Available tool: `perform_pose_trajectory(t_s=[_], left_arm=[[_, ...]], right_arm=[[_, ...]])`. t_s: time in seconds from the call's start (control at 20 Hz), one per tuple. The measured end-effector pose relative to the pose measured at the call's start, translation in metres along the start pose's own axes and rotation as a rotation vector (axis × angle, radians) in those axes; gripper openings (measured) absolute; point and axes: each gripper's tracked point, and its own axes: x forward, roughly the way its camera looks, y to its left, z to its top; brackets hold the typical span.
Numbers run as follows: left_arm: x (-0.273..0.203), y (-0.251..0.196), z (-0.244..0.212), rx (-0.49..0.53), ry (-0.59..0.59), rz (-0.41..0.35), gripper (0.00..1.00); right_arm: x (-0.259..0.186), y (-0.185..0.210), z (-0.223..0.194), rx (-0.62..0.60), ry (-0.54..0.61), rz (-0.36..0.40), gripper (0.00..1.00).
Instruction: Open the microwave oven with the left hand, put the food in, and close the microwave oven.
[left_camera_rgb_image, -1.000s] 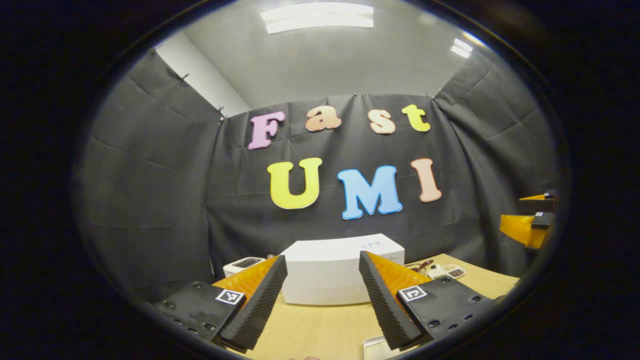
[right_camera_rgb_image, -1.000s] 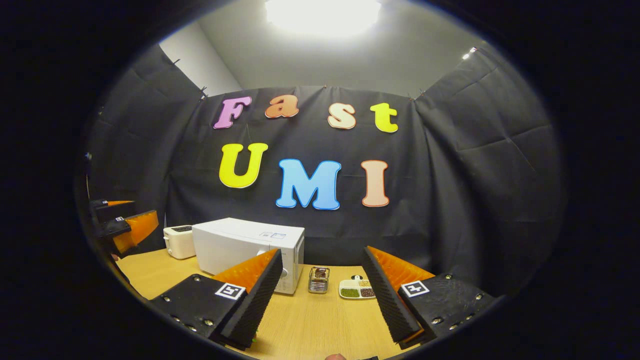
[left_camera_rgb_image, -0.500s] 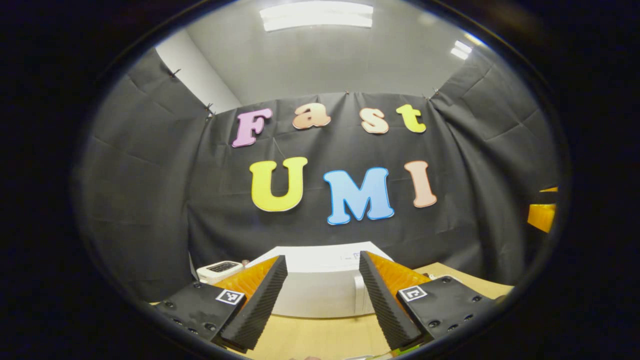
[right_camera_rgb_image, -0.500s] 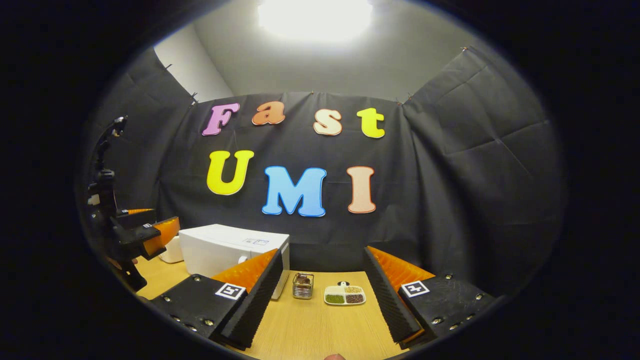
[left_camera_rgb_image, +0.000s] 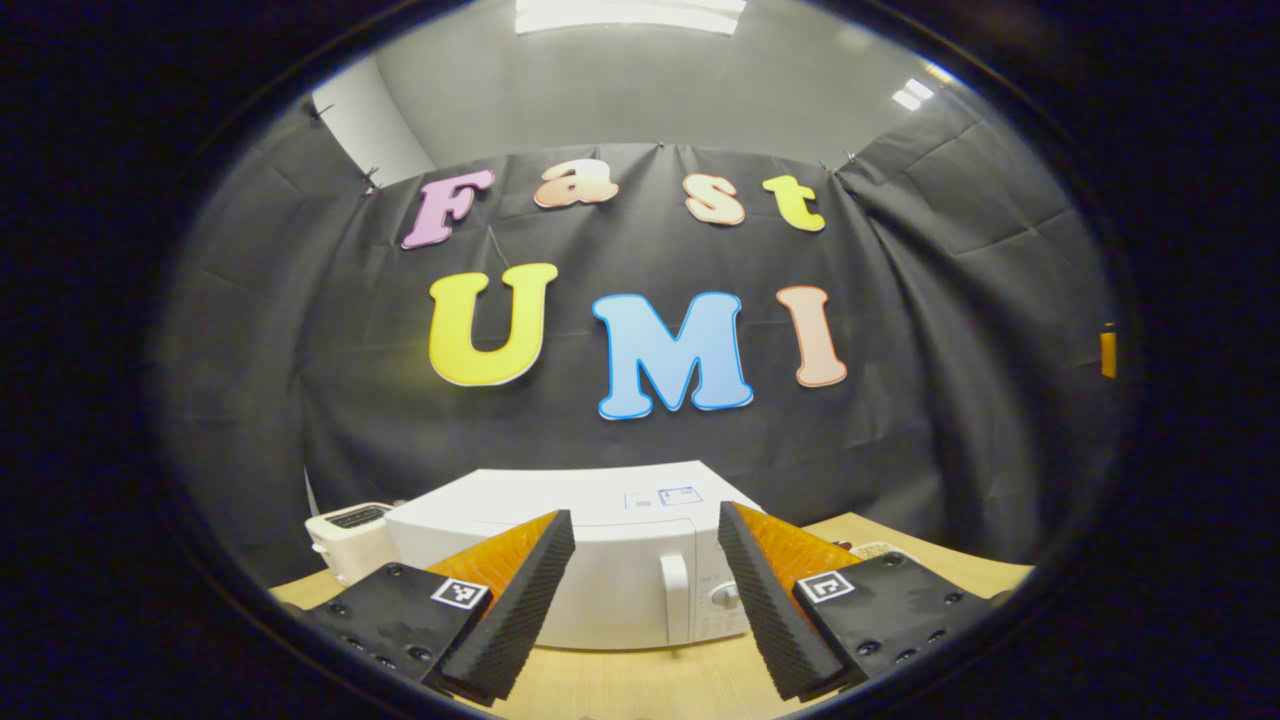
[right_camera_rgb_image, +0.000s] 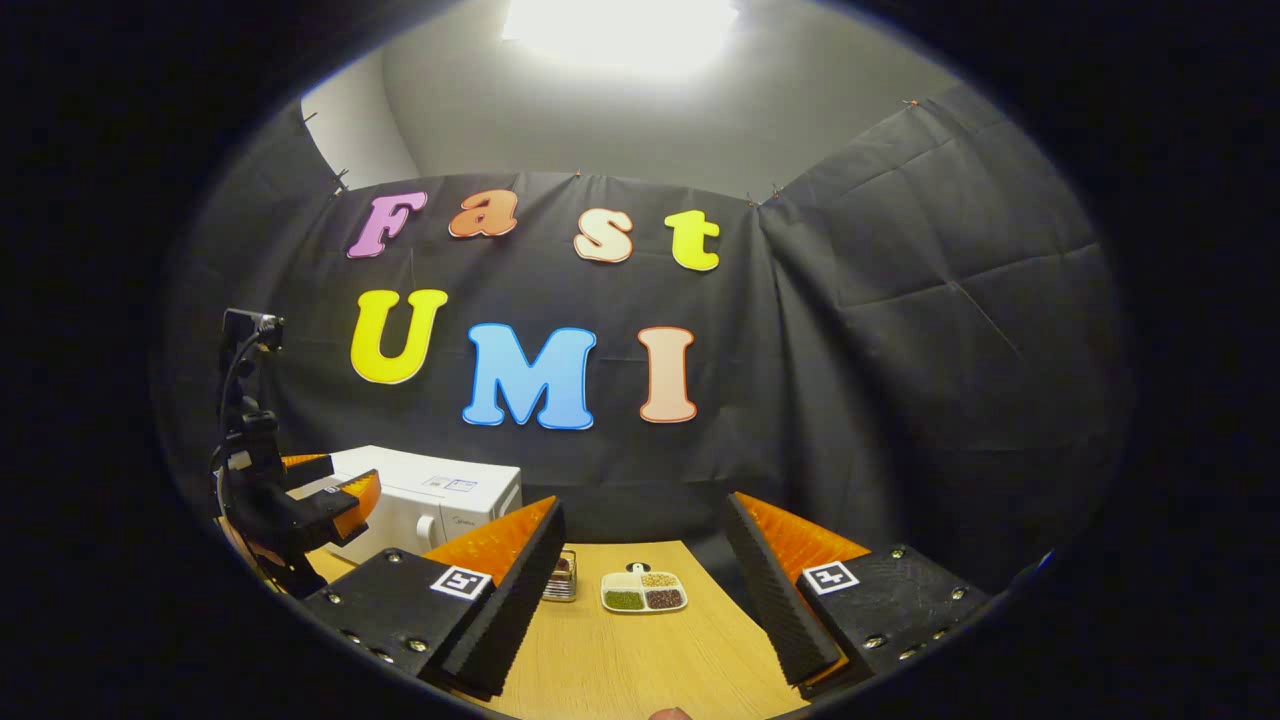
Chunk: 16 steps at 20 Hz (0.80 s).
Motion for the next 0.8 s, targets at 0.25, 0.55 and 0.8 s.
perform_pose_trajectory(t_s=[0.25,0.55,0.8], left_arm=[[0.045,-0.016,-0.049,0.001,0.07,-0.049,0.96],[0.084,-0.022,-0.099,0.001,0.152,-0.077,0.97],[0.097,-0.038,-0.133,0.005,0.238,-0.093,0.9]], right_arm=[[-0.005,-0.009,-0.008,-0.025,0.035,-0.076,0.97],[-0.008,-0.004,-0.012,0.001,0.065,-0.117,0.97],[-0.015,-0.009,-0.021,0.0,0.08,-0.145,0.97]])
